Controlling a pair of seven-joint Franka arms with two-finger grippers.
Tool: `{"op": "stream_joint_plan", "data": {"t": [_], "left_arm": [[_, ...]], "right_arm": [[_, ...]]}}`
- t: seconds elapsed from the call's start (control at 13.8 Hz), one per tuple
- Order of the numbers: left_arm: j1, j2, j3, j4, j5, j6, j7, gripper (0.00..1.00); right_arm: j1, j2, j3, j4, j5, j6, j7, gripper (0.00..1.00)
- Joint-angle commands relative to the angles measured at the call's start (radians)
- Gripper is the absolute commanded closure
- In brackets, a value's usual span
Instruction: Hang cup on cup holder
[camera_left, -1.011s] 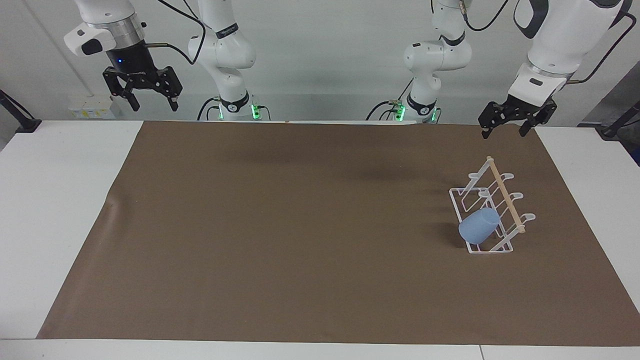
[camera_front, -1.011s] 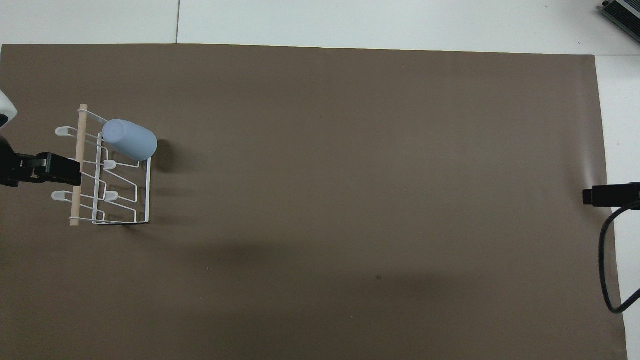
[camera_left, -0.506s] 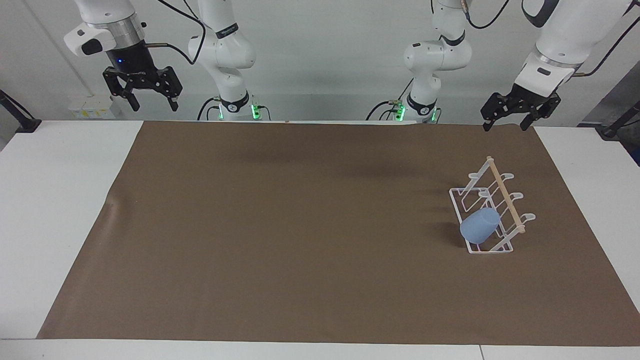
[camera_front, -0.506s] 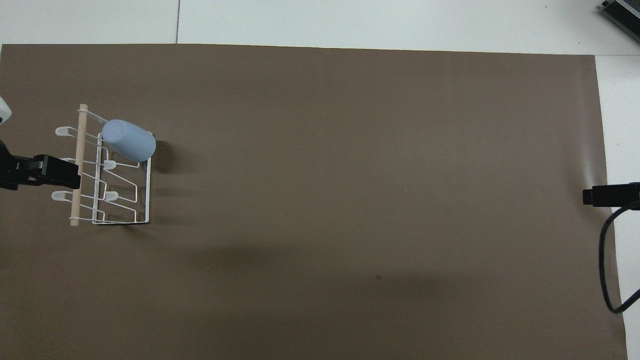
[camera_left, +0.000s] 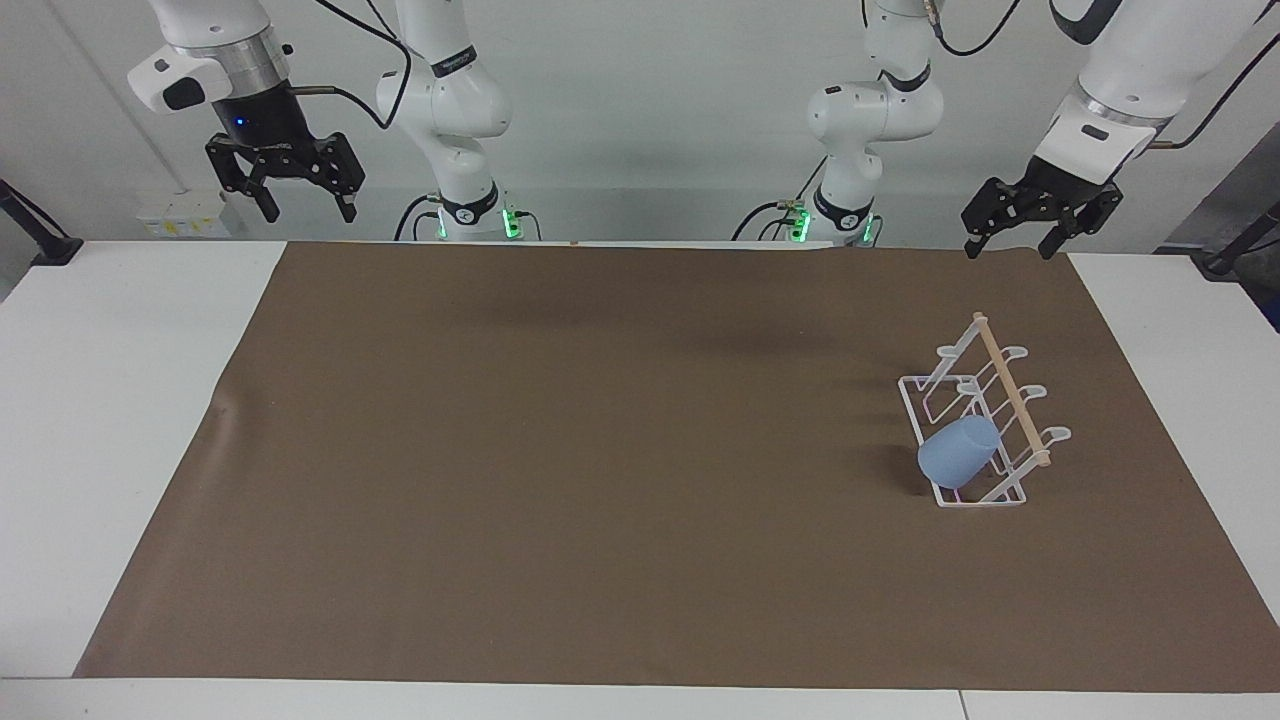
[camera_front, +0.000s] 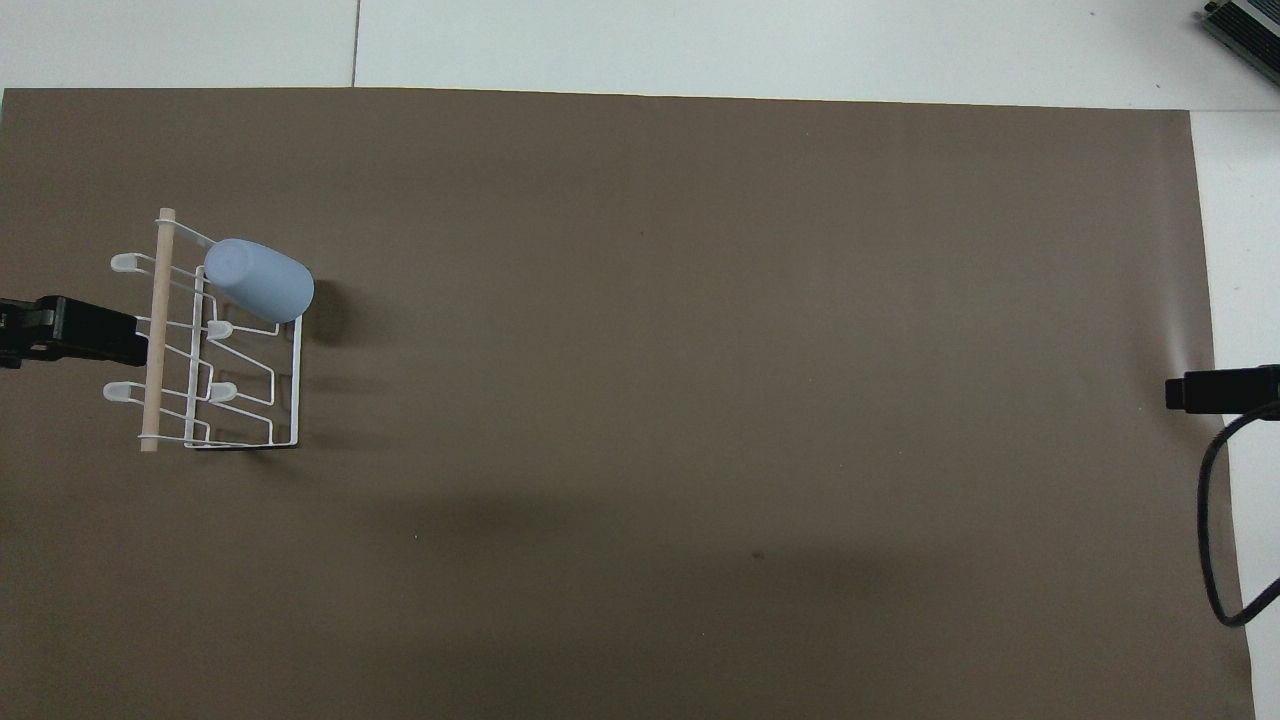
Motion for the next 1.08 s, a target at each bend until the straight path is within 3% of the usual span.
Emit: {"op": "stream_joint_plan", "data": {"t": [0.0, 1.01], "left_arm": [[0.016, 0.005, -0.006, 0.025, -0.011, -0.020, 0.021, 0.00], [0.019, 0.002, -0.007, 0.014, -0.012, -0.014, 0.081, 0.00]], "right_arm": [[-0.007, -0.013, 0.006, -0.006, -0.010, -0.008, 0.014, 0.00], [-0.007, -0.013, 0.006, -0.006, -0.010, -0.006, 0.014, 0.00]]}}
